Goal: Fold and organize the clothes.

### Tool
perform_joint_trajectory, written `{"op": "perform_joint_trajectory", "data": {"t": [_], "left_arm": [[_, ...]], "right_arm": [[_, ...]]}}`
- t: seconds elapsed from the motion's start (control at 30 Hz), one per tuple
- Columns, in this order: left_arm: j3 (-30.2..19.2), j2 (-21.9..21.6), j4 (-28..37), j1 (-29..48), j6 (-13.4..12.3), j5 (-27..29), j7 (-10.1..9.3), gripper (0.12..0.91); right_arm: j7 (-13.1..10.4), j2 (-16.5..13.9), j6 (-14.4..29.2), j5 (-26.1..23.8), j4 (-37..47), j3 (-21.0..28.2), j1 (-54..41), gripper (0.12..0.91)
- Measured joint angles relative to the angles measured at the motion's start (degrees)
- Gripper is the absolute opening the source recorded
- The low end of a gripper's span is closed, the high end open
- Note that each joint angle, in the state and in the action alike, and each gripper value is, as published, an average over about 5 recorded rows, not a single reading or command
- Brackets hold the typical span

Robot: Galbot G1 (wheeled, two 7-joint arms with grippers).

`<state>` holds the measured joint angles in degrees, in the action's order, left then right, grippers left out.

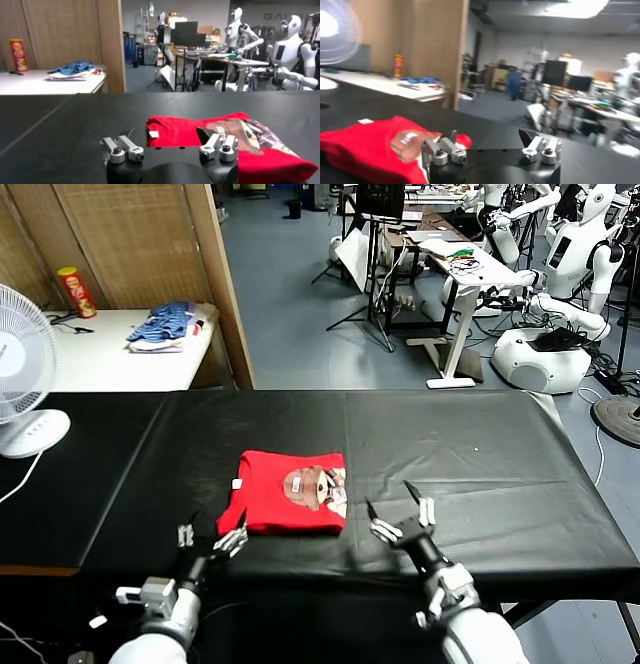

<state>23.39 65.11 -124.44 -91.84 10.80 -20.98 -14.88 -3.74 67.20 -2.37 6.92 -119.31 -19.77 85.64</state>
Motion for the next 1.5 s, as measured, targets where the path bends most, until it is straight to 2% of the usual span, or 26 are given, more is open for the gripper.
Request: {"op": "perform_joint_trajectory", "data": {"t": [0.1,0.23,0.37,0.47,0.6,0.77,0.83,1.2,1.5], "left_arm": [[0.4,-0.3,-1.2,-2.4,-0.1,-0.5,-1.18,0.798],[1.3,-1.0,-2.6,-5.9,0.1,-1.7,-2.32,0.798],[2.1,-1.9,-3.7,-9.4,1.1,-2.6,-3.26,0.798],[2.8,-2.8,-4.8,-11.8,2.6,-4.2,-3.97,0.798],[3.4,-3.9,-6.4,-14.6,3.0,-5.4,-3.82,0.798],[3.4,-5.2,-7.7,-16.7,2.3,-5.5,-1.42,0.798],[3.0,-5.7,-8.2,-16.8,2.6,-5.4,-1.1,0.798],[2.8,-6.4,-9.3,-17.9,3.8,-5.8,-2.46,0.798],[4.1,-6.4,-10.0,-18.2,5.4,-8.0,-2.38,0.798]], "right_arm": [[-3.6,0.0,0.2,0.2,-2.9,-2.0,5.0,0.798],[-7.1,0.1,-0.8,0.3,-7.3,-3.9,11.4,0.798],[-10.8,0.8,-4.6,2.0,-11.7,-5.2,18.2,0.798],[-12.4,1.7,-7.6,3.4,-14.7,-5.6,23.0,0.798],[-12.9,3.1,-9.7,3.7,-17.9,-5.6,28.4,0.798],[-13.2,4.4,-9.7,2.0,-19.4,-5.6,31.8,0.798],[-13.3,4.8,-9.6,1.6,-19.5,-5.7,32.3,0.798],[-13.2,5.1,-9.4,1.1,-19.1,-5.3,32.9,0.798],[-13.2,5.0,-9.9,1.0,-18.8,-4.8,32.9,0.798]]}}
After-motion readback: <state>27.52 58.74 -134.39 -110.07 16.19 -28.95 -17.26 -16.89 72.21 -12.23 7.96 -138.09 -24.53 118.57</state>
